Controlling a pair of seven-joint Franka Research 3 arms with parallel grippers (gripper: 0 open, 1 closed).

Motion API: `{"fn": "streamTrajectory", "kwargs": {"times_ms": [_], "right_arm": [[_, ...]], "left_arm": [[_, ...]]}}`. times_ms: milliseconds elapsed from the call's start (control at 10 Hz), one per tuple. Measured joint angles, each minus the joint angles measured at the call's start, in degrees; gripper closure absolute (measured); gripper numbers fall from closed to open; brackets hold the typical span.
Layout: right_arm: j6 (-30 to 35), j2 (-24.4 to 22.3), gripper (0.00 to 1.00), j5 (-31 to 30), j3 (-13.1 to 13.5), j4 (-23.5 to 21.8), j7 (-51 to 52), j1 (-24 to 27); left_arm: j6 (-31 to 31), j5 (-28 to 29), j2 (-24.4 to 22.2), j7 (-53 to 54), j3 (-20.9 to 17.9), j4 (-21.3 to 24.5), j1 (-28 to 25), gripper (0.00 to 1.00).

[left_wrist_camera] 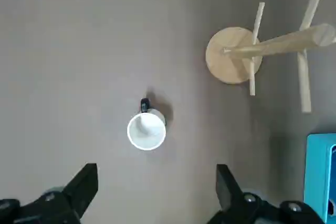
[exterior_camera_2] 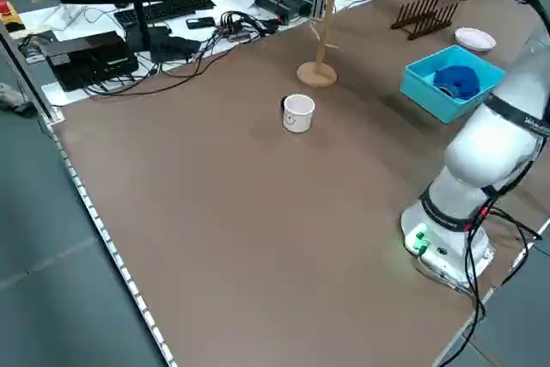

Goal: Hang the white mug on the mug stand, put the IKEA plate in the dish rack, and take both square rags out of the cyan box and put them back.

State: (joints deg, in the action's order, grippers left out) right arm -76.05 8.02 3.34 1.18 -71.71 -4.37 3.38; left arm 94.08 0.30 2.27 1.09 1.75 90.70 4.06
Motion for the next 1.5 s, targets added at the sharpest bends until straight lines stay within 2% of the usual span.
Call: {"fn": "streamTrajectory", "kwargs": {"times_ms": [600, 900, 1100, 1200, 1500], "right_arm": [[1.13, 0.06, 0.00, 0.00, -0.02, -0.59, 0.00, -0.01], [0.95, 0.31, 0.01, -1.06, -0.04, -4.22, 0.05, -0.02], [-2.11, 0.61, 0.01, -2.75, -0.11, -8.63, 0.24, -0.19], [-3.29, 0.78, 0.03, -3.37, -0.21, -10.93, 0.25, -0.47], [-12.22, 0.21, 0.03, -4.01, -0.03, -21.43, 3.93, -0.45]], "left_arm": [[0.02, 0.00, -0.24, -0.49, -0.06, -0.76, 0.06, 0.01], [-3.53, -0.07, -2.96, -1.14, 1.63, 0.44, 0.24, 0.01], [-3.60, -0.33, -8.08, -1.51, 6.20, 6.48, 0.41, 0.00], [-3.33, -0.56, -10.18, -2.03, 9.91, 9.80, 0.49, 0.00], [-0.07, -0.73, -10.99, -9.16, 24.91, 15.99, 0.67, 0.00]]}}
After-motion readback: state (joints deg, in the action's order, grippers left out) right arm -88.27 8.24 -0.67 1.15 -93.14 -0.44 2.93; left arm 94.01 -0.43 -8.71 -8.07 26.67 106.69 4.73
